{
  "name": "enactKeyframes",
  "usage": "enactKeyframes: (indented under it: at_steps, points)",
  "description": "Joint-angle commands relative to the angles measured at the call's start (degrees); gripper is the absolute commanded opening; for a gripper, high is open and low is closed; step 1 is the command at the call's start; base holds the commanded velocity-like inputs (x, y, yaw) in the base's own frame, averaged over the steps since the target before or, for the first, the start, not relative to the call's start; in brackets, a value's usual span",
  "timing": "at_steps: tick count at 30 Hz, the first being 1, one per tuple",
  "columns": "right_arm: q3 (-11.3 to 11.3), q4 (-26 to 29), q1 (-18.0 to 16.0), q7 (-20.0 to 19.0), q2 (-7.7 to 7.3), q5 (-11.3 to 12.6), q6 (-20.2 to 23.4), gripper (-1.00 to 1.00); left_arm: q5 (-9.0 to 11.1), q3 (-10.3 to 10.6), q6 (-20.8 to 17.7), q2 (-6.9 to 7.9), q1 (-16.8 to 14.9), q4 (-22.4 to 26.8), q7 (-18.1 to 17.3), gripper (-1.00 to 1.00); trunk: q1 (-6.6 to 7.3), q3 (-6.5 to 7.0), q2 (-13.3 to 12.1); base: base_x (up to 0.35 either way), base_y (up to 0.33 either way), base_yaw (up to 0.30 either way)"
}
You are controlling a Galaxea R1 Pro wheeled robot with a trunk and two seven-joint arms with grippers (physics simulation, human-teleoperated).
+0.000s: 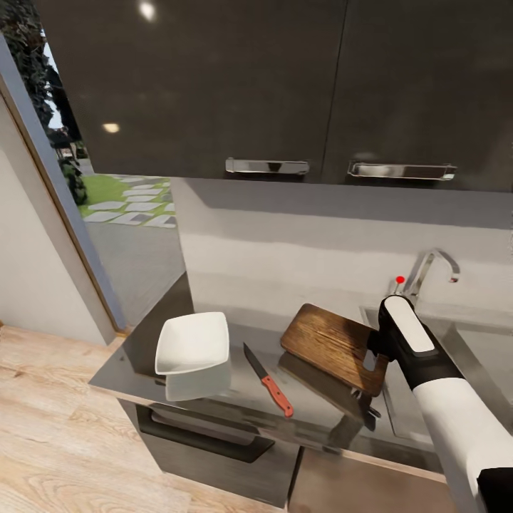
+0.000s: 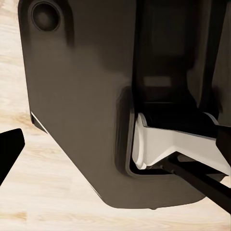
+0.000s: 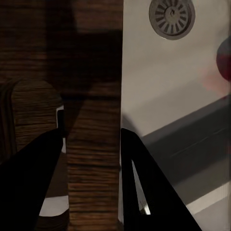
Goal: In the kitchen, take the Vidalia onion out of the sink, dice it on the chopping board with the paring knife, put the diced onion into the bowl on the countertop, then place both the paring knife and the chopping board into the sink.
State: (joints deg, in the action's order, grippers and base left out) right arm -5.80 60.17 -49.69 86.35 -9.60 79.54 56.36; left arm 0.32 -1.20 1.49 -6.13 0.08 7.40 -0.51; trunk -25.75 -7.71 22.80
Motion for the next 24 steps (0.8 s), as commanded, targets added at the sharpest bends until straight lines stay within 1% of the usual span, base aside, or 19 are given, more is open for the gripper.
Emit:
enactKeyframes:
  at_steps: [1, 11, 24]
  points:
    - [-0.11, 0.03, -0.06, 0.58, -0.07, 0.62, 0.59, -1.00, 0.03, -0.12, 0.09, -0.02, 0.01, 0.07, -0.03, 1.00, -0.03, -0.11, 0.11, 0.000, -0.015, 0.021]
    - [0.05, 0.03, -0.06, 0.58, -0.07, 0.62, 0.51, -1.00, 0.03, -0.12, 0.09, -0.02, 0.01, 0.07, -0.04, 1.00, -0.03, -0.11, 0.11, 0.000, -0.004, 0.116]
    - [0.30, 0.03, -0.08, 0.42, -0.05, 0.67, 0.42, -1.00, 0.03, -0.12, 0.09, -0.02, 0.01, 0.07, -0.03, 1.00, -0.03, -0.13, 0.11, 0.000, 0.000, 0.007]
